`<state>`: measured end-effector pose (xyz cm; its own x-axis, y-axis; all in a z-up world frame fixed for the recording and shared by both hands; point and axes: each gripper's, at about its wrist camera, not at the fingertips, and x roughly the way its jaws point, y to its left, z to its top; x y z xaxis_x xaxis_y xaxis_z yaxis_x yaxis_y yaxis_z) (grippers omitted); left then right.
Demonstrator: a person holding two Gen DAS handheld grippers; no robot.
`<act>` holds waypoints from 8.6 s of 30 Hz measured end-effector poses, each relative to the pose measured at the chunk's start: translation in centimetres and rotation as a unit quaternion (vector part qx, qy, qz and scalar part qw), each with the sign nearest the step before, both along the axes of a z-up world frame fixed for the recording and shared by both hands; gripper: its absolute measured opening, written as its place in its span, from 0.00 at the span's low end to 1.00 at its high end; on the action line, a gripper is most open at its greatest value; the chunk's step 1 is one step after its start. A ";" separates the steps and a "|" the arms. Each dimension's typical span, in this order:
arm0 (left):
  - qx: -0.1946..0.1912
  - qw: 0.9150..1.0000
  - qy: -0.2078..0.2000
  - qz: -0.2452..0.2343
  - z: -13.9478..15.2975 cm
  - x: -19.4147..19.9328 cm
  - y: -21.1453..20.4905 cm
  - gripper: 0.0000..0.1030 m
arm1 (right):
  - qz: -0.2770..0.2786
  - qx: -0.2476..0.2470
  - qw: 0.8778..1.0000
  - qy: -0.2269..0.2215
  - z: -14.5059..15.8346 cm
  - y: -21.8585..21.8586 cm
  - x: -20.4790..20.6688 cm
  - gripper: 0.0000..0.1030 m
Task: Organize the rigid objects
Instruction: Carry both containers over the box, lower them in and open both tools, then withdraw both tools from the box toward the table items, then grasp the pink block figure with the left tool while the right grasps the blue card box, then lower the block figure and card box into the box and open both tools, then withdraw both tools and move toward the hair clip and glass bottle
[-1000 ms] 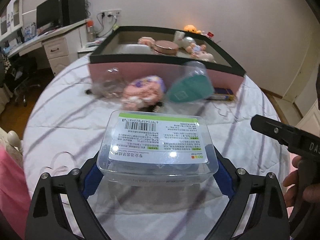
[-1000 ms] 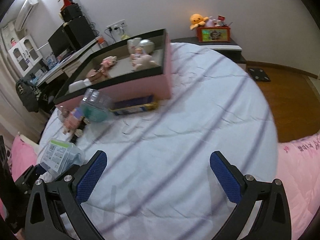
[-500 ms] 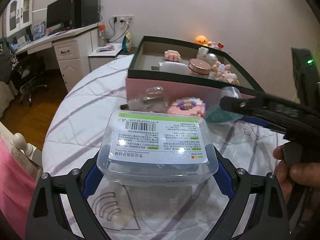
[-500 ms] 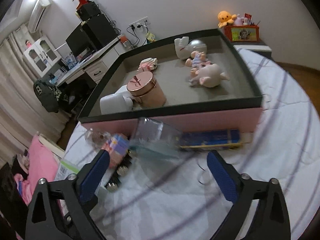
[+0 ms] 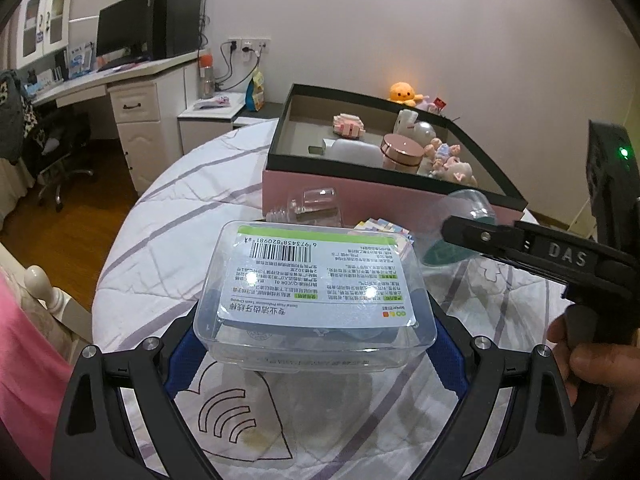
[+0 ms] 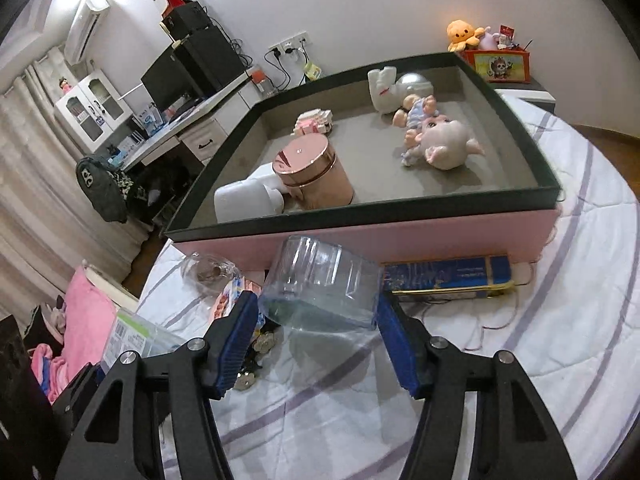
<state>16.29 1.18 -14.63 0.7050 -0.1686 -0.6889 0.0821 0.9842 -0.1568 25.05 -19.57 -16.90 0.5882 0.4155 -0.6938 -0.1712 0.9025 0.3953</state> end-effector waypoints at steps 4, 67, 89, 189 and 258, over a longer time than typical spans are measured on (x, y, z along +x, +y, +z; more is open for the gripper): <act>-0.001 1.000 -0.010 -0.001 0.8 -0.4 0.0 0.92 | -0.004 -0.001 1.000 -0.007 0.7 -0.8 -1.0 0.60; 0.008 0.998 -0.070 0.006 8.1 13.0 -0.9 1.00 | -0.068 -0.052 0.994 -0.074 8.5 -4.8 6.7 1.00; -0.003 0.994 -0.101 0.031 9.7 -2.0 0.8 1.00 | -0.086 -0.062 0.988 -0.112 10.4 -4.7 -7.0 1.00; -0.031 0.999 -0.001 -0.032 1.7 -0.1 -2.3 0.63 | -0.059 -0.126 0.989 -0.044 3.0 -2.9 -5.1 0.81; -0.024 0.995 -0.089 0.029 8.4 3.4 1.5 1.00 | -0.116 -0.063 0.986 -0.107 9.9 -6.2 -1.8 1.00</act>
<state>19.68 2.72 -6.20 0.8247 -0.1537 -0.5442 0.0568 0.9800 -0.1908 23.23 -25.81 -6.96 0.7954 0.1716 -0.5812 -0.0217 0.9665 0.2556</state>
